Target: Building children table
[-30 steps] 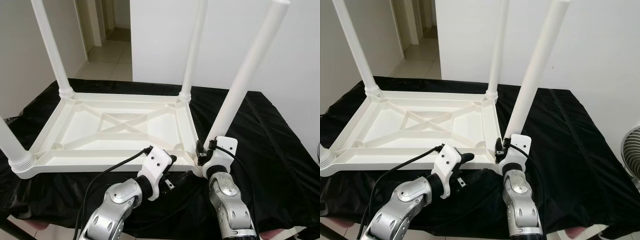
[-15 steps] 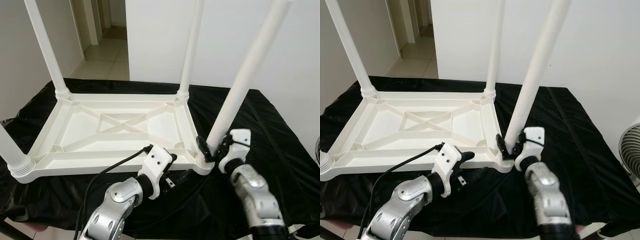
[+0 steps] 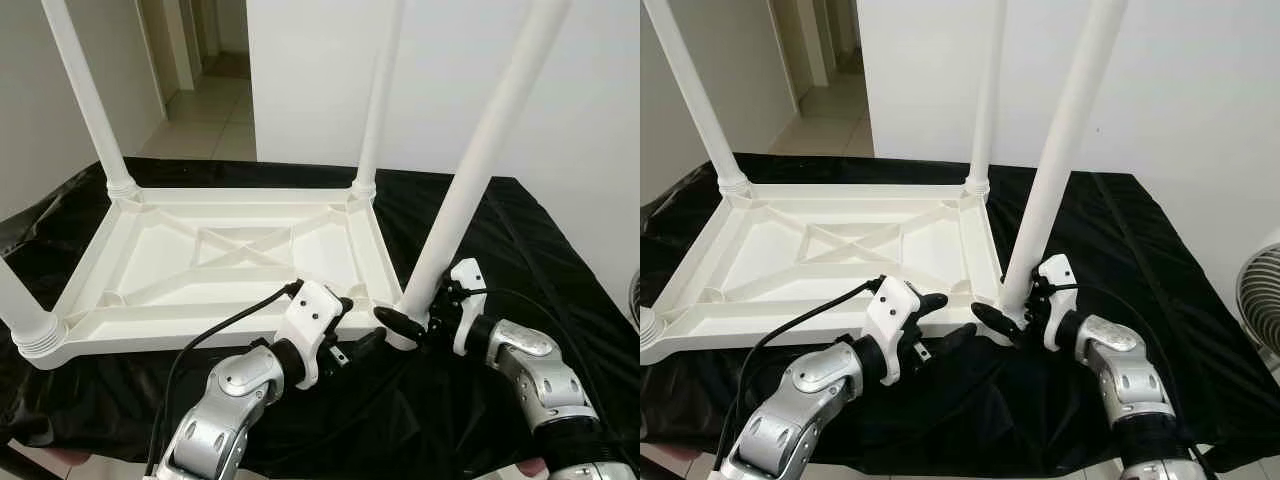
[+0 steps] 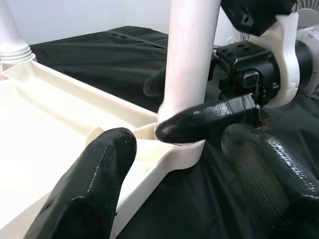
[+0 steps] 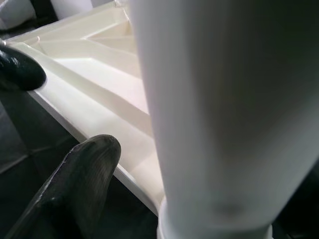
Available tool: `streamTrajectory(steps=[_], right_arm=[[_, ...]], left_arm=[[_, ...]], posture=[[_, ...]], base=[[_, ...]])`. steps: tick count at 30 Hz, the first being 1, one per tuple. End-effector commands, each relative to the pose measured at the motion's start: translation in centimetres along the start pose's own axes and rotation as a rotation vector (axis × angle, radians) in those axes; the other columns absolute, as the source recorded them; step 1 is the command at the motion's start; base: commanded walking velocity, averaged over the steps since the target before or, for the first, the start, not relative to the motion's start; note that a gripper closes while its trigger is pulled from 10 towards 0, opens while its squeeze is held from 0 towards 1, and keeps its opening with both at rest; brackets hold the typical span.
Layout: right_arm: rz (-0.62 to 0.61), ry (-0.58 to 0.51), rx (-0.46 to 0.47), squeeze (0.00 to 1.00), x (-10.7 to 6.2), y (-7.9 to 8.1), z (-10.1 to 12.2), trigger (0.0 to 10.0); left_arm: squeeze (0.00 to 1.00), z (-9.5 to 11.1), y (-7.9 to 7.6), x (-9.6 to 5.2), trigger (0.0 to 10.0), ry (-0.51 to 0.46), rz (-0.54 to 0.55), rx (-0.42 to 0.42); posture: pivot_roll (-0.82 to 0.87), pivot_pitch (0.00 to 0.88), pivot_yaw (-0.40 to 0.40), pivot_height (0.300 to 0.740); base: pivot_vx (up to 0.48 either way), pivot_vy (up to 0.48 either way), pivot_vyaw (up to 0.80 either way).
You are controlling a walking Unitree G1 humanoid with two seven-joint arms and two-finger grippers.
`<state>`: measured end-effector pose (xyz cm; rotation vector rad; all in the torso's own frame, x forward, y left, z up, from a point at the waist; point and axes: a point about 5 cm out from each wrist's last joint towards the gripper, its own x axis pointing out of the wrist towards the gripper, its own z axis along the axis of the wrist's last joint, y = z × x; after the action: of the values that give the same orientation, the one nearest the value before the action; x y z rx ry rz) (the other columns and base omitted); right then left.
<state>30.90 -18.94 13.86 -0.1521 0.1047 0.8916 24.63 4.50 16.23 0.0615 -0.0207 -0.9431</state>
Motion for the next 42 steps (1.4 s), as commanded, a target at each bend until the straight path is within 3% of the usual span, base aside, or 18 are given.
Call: streamTrajectory(steps=[1,2,3,4,12,18,19,20,23,25,26,27,34,36,38,39,41,42], right_arm=[[0.034,0.032,-0.014,0.00,0.1,0.0,-0.4,10.0],[0.050,0.047,-0.027,0.00,0.2,-0.3,-0.5,5.3],[0.050,0.047,-0.027,0.00,0.2,-0.3,-0.5,5.3],[0.062,0.075,-0.048,0.00,0.1,-0.9,-0.7,0.0],[0.075,0.091,-0.057,0.00,-0.4,-1.4,-0.8,0.0],[0.010,0.031,-0.040,0.00,-1.1,-1.1,-0.9,0.0],[-0.009,0.021,-0.032,0.00,-1.2,-1.0,-0.9,3.8],[-0.037,0.009,-0.025,0.00,-1.2,-0.9,-0.9,10.0],[-0.077,-0.007,-0.015,0.00,-1.1,-0.8,-0.7,10.0],[-0.164,-0.014,-0.009,0.00,-1.0,-0.8,-0.8,10.0],[-0.274,0.011,-0.011,0.00,-0.8,-0.7,-1.3,10.0],[-0.274,0.011,-0.011,0.00,-0.8,-0.7,-1.3,10.0],[-0.458,0.015,0.057,0.00,0.0,1.1,-1.9,10.0],[-0.575,0.014,0.092,0.00,0.2,1.6,-2.1,10.0],[-0.575,0.014,0.092,0.00,0.2,1.6,-2.1,10.0],[-0.681,0.009,0.125,0.00,0.3,1.8,-2.2,10.0],[-0.681,0.009,0.125,0.00,0.3,1.8,-2.2,10.0],[-0.797,0.022,0.142,0.00,0.3,2.2,-2.3,10.0]], left_arm=[[0.00,0.3,0.4,0.0,10.0,-0.003,0.070,0.001],[0.00,0.3,0.4,0.0,10.0,-0.004,0.074,0.001],[0.00,0.3,0.4,0.0,10.0,-0.004,0.074,0.001],[0.00,0.4,0.4,0.0,10.0,-0.004,0.076,-0.001],[0.00,0.5,0.3,0.1,10.0,-0.004,0.069,0.000],[0.00,0.5,-0.2,0.5,10.0,-0.011,0.053,-0.015],[0.00,0.5,-0.3,0.5,10.0,-0.011,0.051,-0.017],[0.00,0.5,-0.4,0.6,10.0,-0.011,0.049,-0.017],[0.00,0.5,-0.4,0.6,10.0,-0.012,0.048,-0.017],[0.00,0.5,-0.4,0.6,10.0,-0.013,0.046,-0.021],[0.00,0.5,-0.5,0.7,10.0,-0.015,0.044,-0.024],[0.00,0.5,-0.5,0.7,10.0,-0.015,0.044,-0.024],[0.00,0.4,-0.7,0.8,10.0,-0.013,0.033,-0.033],[0.00,0.4,-0.8,0.8,10.0,-0.014,0.032,-0.034],[0.00,0.4,-0.8,0.8,10.0,-0.014,0.032,-0.034],[0.00,0.4,-0.8,0.8,10.0,-0.014,0.031,-0.038],[0.00,0.4,-0.8,0.8,10.0,-0.014,0.031,-0.038],[0.00,0.3,-0.9,0.8,10.0,-0.013,0.031,-0.042]], posture=[[0.01,0.021,-0.006,0.740],[0.01,0.021,-0.006,0.740],[0.01,0.021,-0.006,0.740],[0.01,0.022,-0.006,0.740],[0.01,0.031,-0.008,0.740],[-0.01,0.036,-0.008,0.740],[-0.02,0.042,-0.010,0.740],[-0.02,0.043,-0.010,0.740],[-0.02,0.044,-0.011,0.740],[-0.02,0.045,-0.012,0.740],[-0.03,0.046,-0.011,0.740],[-0.03,0.046,-0.011,0.740],[-0.04,0.047,-0.006,0.740],[-0.05,0.050,-0.004,0.740],[-0.05,0.050,-0.004,0.740],[-0.05,0.053,-0.004,0.740],[-0.05,0.053,-0.004,0.740],[-0.05,0.055,-0.007,0.740]], base=[[0.000,0.000,0.00],[0.000,0.000,0.00],[0.000,0.000,0.00],[0.000,0.000,0.00],[0.000,0.000,0.00],[0.000,0.000,0.00],[0.000,0.000,0.00],[0.000,0.000,0.00],[0.000,0.000,0.00],[0.000,0.000,0.00],[0.000,0.000,0.00],[0.000,0.000,0.00],[0.000,0.000,0.00],[0.000,0.000,0.00],[0.000,0.000,0.00],[0.000,0.000,0.00],[0.000,0.000,0.00],[0.000,0.000,0.00]])
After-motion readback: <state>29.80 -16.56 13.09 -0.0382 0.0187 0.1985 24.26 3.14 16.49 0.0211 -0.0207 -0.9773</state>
